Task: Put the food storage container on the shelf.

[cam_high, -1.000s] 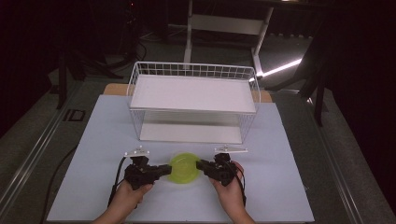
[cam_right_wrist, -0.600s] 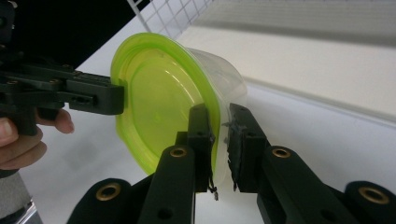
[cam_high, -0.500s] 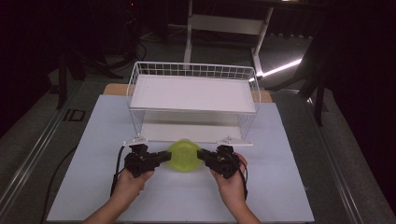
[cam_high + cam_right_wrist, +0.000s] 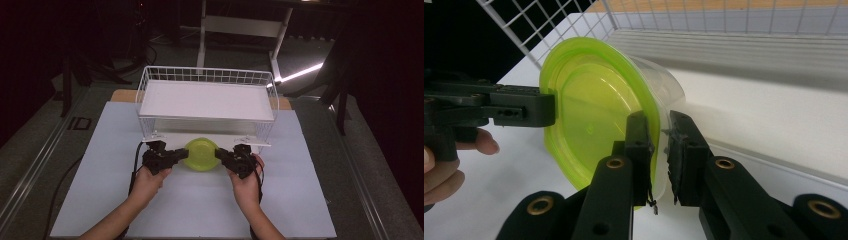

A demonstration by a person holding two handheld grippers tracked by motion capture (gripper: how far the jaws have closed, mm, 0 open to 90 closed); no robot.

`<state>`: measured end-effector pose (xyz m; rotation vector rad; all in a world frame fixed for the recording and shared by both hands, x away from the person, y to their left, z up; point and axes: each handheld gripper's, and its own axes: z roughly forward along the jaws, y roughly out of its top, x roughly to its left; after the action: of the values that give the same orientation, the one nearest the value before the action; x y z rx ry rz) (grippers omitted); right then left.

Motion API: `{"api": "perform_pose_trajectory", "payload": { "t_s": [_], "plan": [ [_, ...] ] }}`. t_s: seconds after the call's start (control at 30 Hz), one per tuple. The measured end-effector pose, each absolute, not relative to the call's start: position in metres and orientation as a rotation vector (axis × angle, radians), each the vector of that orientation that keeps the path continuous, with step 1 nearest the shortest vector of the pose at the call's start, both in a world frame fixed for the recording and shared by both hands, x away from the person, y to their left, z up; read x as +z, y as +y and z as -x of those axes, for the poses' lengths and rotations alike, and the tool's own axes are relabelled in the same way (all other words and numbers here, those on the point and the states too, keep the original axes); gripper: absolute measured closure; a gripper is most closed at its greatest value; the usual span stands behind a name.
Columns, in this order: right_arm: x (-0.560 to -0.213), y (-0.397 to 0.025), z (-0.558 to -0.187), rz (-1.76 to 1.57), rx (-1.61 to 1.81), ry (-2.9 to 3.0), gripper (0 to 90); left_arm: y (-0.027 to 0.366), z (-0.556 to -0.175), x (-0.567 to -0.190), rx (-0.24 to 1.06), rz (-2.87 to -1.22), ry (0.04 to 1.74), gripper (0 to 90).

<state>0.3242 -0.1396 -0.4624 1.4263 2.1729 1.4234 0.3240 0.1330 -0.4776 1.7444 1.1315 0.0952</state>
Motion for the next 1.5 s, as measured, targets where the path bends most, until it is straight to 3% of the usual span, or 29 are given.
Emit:
{"api": "perform_pose_trajectory", "payload": {
  "t_s": [0.6, 1.2, 1.5],
  "plan": [
    [-0.484, -0.138, -0.351, -1.491, 1.357, 2.146, 80.1, 0.127, -0.357, -0.503, 0.092, -1.738, 1.175, 81.2],
    [-0.488, -0.132, -0.371, -1.486, 1.356, 2.051, 74.9, 0.125, -0.372, -0.504, 0.115, -1.644, 1.193, 77.2],
    [-0.494, -0.132, -0.379, -1.531, 1.374, 2.008, 60.4, 0.129, -0.373, -0.51, 0.112, -1.58, 1.238, 67.8]
  ]
}}
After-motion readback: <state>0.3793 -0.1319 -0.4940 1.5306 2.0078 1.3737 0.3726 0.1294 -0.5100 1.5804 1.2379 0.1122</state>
